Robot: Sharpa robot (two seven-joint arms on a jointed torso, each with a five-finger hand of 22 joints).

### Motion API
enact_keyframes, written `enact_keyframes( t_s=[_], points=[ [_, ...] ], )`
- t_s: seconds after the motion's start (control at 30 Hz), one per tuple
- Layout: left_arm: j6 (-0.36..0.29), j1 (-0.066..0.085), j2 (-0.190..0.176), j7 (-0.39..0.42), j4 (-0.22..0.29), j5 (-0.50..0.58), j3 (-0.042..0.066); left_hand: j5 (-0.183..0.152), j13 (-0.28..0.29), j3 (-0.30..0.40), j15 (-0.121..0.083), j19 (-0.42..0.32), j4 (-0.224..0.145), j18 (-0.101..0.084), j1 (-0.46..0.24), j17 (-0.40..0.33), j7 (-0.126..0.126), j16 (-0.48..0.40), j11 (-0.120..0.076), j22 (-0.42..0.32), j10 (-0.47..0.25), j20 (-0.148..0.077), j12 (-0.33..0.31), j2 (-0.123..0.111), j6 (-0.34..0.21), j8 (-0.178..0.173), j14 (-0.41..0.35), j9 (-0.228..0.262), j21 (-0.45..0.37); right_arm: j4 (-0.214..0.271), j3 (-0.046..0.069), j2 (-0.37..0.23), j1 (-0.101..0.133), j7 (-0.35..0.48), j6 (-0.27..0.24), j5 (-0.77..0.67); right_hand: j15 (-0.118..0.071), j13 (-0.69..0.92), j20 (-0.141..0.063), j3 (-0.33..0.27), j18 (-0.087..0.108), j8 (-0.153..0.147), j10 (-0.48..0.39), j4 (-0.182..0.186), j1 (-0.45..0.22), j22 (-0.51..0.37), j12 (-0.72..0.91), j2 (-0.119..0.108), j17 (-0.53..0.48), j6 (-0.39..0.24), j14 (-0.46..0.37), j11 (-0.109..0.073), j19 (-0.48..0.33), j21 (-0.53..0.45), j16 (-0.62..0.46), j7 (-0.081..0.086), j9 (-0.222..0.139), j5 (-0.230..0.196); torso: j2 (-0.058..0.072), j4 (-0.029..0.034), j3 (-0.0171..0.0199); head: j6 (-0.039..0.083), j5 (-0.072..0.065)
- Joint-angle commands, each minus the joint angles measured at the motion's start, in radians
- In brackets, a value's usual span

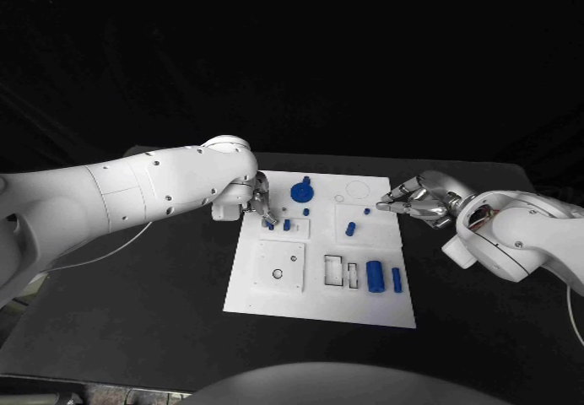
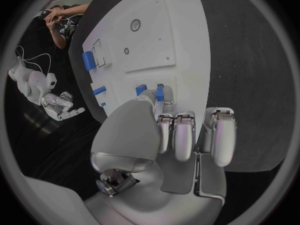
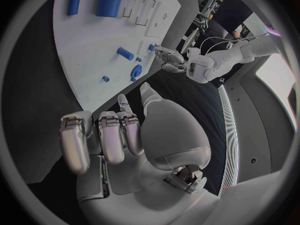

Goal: Assemble the parts on the task board

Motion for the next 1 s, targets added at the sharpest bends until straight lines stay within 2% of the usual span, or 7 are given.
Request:
enact_keyframes(
  t_s=[0.03, 0.5, 0.73, 0.8, 0.87, 0.9, 1.0],
  points=[
    [0.02, -0.004, 0.005, 0.015, -0.002, -0.002, -0.001, 0.003, 0.263, 0.01, -0.006, 0.105, -0.005, -0.008, 0.01, 0.263, -0.013, 0.003, -0.002, 0.263, 0.104, -0.002, -0.001, 0.002, 0.004, 0.0, 0.102, 0.002, 0.002, 0.001, 0.0, 0.0, -0.001, -0.001, 0.006, -0.006, 0.004, 0.263, 0.006, -0.001, -0.007, -0.005, 0.105, 0.004, 0.004, 0.263, -0.003, 0.008, 0.263, 0.005, 0.106, -0.001, 0.105, 0.004, 0.004, -0.005, 0.0, 0.003, 0.0, 0.0002, 0.0001, -0.001, 0.0],
    [0.039, -0.005, 0.004, 0.012, -0.005, -0.001, -0.001, 0.002, 0.263, 0.012, -0.005, 0.105, -0.005, -0.008, 0.009, 0.263, -0.012, 0.003, -0.001, 0.263, 0.104, -0.002, -0.001, 0.0, 0.002, -0.002, 0.102, 0.002, 0.002, 0.001, 0.0, 0.0, -0.001, 0.0, 0.006, -0.006, 0.004, 0.263, 0.006, -0.001, -0.007, -0.005, 0.105, 0.004, 0.004, 0.263, -0.003, 0.008, 0.263, 0.005, 0.106, -0.001, 0.105, 0.004, 0.004, -0.005, 0.0, 0.003, -0.001, 0.0017, -0.0001, -0.004, -0.001],
    [0.043, -0.005, 0.003, 0.003, -0.006, 0.0, -0.001, -0.007, 0.263, 0.013, -0.003, 0.105, -0.005, -0.008, 0.004, 0.263, -0.009, 0.003, 0.002, 0.263, 0.104, -0.002, -0.001, -0.002, -0.001, -0.005, 0.102, 0.003, 0.002, 0.0, 0.0, 0.003, -0.001, -0.001, 0.006, -0.005, 0.004, 0.263, 0.006, -0.001, -0.007, -0.005, 0.105, 0.004, 0.004, 0.263, -0.003, 0.008, 0.263, 0.005, 0.106, -0.001, 0.105, 0.004, 0.004, -0.005, 0.0, 0.003, -0.001, -0.0005, -0.0005, -0.001, 0.001],
    [0.043, -0.006, 0.003, 0.002, -0.006, 0.0, -0.001, -0.051, 0.263, 0.009, -0.001, 0.105, -0.005, -0.008, -0.017, 0.263, -0.007, 0.003, 0.005, 0.263, 0.104, -0.002, -0.001, -0.002, -0.001, -0.008, 0.102, 0.004, 0.002, 0.0, 0.0, 0.003, -0.001, -0.001, 0.007, -0.004, 0.004, 0.263, 0.006, -0.001, -0.007, -0.005, 0.105, 0.004, 0.004, 0.263, -0.003, 0.008, 0.263, 0.005, 0.106, -0.001, 0.105, 0.004, 0.004, -0.005, 0.0, 0.003, -0.001, 0.0002, 0.0001, -0.002, 0.0],
    [0.042, -0.006, 0.004, 0.001, -0.007, 0.0, -0.001, -0.205, 0.263, -0.01, 0.001, 0.105, -0.008, -0.008, -0.069, 0.263, -0.007, 0.003, 0.006, 0.263, 0.104, -0.002, -0.001, 0.008, 0.002, -0.014, 0.102, 0.003, 0.002, 0.001, 0.0, 0.003, -0.001, -0.001, 0.007, -0.004, 0.004, 0.263, 0.006, -0.001, -0.007, -0.005, 0.105, 0.004, 0.004, 0.263, -0.003, 0.008, 0.263, 0.005, 0.106, -0.001, 0.105, 0.004, 0.004, -0.005, 0.0, 0.003, 0.0, 0.0017, 0.0003, -0.001, -0.001],
    [0.041, -0.006, 0.004, 0.0, -0.007, 0.0, -0.001, -0.263, 0.263, -0.02, 0.002, 0.105, -0.006, -0.008, -0.085, 0.263, -0.007, 0.003, 0.006, 0.263, 0.104, -0.001, -0.001, 0.009, 0.001, -0.018, 0.102, 0.003, 0.002, 0.001, 0.0, 0.003, -0.001, -0.002, 0.006, -0.004, 0.004, 0.263, 0.006, -0.001, -0.007, -0.005, 0.105, 0.004, 0.004, 0.263, -0.003, 0.008, 0.263, 0.005, 0.106, -0.001, 0.105, 0.004, 0.004, -0.005, 0.0, 0.003, 0.0, 0.002, 0.0001, 0.0, -0.001],
    [0.037, -0.006, 0.005, -0.003, -0.009, 0.0, -0.001, -0.365, 0.263, -0.053, 0.004, 0.105, -0.004, -0.008, -0.131, 0.263, -0.001, 0.003, 0.011, 0.263, 0.104, 0.0, -0.001, 0.005, -0.001, -0.025, 0.102, 0.0, 0.002, 0.001, 0.0, 0.003, -0.001, -0.001, 0.006, -0.002, 0.004, 0.263, 0.006, -0.001, -0.007, -0.005, 0.105, 0.004, 0.004, 0.263, -0.003, 0.008, 0.263, 0.005, 0.106, -0.001, 0.105, 0.004, 0.004, -0.005, 0.0, 0.003, 0.0, 0.0001, 0.0001, 0.001, 0.0]
  ],
)
